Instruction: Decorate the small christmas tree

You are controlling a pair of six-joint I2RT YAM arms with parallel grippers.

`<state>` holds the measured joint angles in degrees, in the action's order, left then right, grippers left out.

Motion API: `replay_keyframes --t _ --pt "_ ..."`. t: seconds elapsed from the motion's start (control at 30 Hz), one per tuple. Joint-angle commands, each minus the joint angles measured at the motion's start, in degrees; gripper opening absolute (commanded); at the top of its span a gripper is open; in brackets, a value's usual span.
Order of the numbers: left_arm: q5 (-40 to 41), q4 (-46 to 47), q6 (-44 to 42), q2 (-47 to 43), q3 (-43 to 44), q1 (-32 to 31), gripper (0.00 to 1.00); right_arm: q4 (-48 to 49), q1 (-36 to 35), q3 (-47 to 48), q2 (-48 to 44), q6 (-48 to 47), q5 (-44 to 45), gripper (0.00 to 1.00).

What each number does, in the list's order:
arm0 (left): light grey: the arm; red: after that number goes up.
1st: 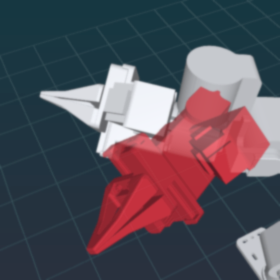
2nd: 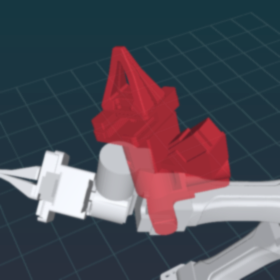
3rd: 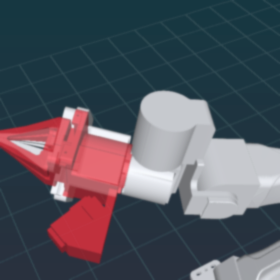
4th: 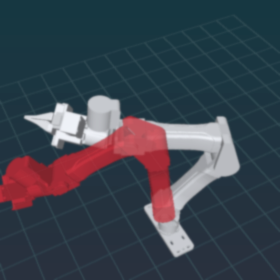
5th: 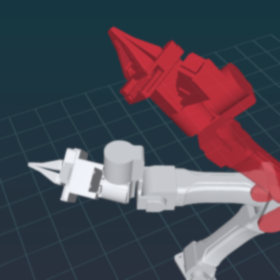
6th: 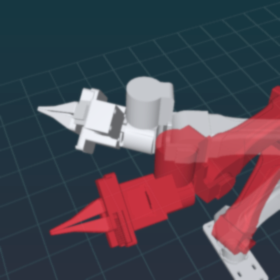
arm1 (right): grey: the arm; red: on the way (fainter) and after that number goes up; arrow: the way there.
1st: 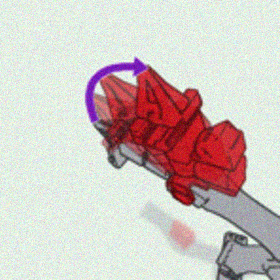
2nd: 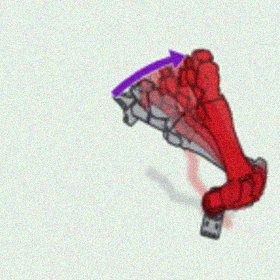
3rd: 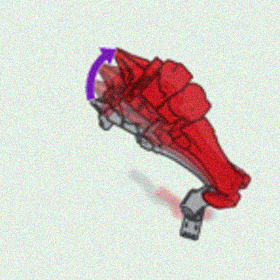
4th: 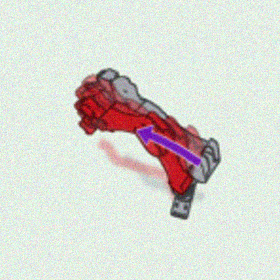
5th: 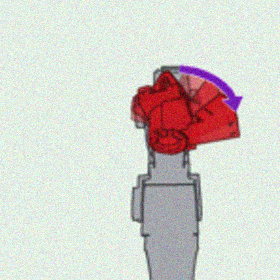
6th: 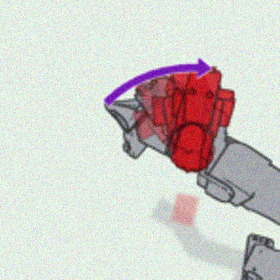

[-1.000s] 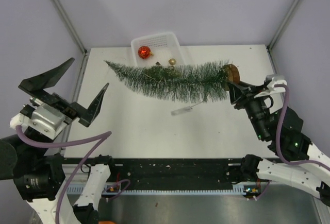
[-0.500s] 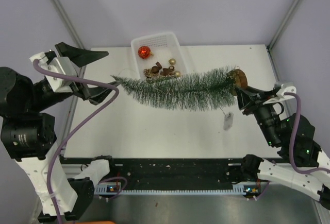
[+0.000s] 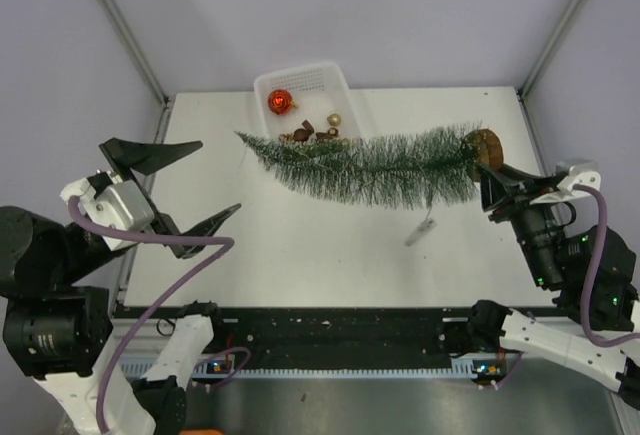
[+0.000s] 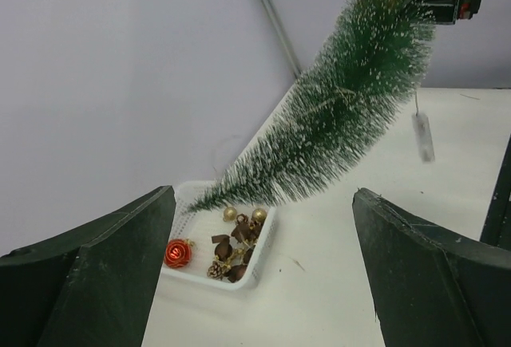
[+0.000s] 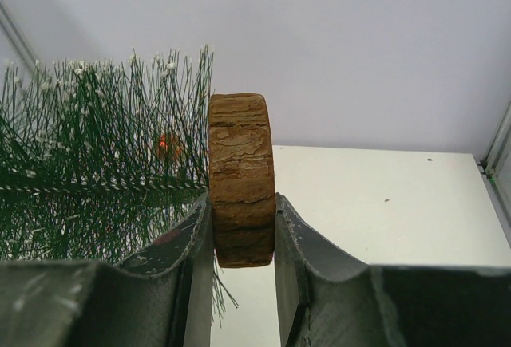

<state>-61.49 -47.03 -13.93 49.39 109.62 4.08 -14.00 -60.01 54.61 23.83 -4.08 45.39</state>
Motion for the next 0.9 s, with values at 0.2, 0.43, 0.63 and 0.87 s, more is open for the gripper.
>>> replay_keyframes --t 0.2,0.43,0.63,0.87 --pt "0.5 0.08 -1.71 -9.47 -20.39 -0.03 0.95 5.39 -0.46 4.8 -0.11 -1.46 0.32 0.0" --pt "1.64 9.5 1.19 -11.6 -25.08 -0.12 0.78 5.39 -0.46 5.51 0.33 -1.02 -0.3 0.0" --pt "-1.17 12.56 4.43 -9.93 -23.84 -0.03 0.65 5.39 -0.55 5.42 0.95 -1.11 -0.47 0.0" --pt "-4.59 22.13 13.75 -7.99 -24.98 -0.03 0.64 5.47 -0.55 4.98 1.56 -0.85 -1.18 0.0"
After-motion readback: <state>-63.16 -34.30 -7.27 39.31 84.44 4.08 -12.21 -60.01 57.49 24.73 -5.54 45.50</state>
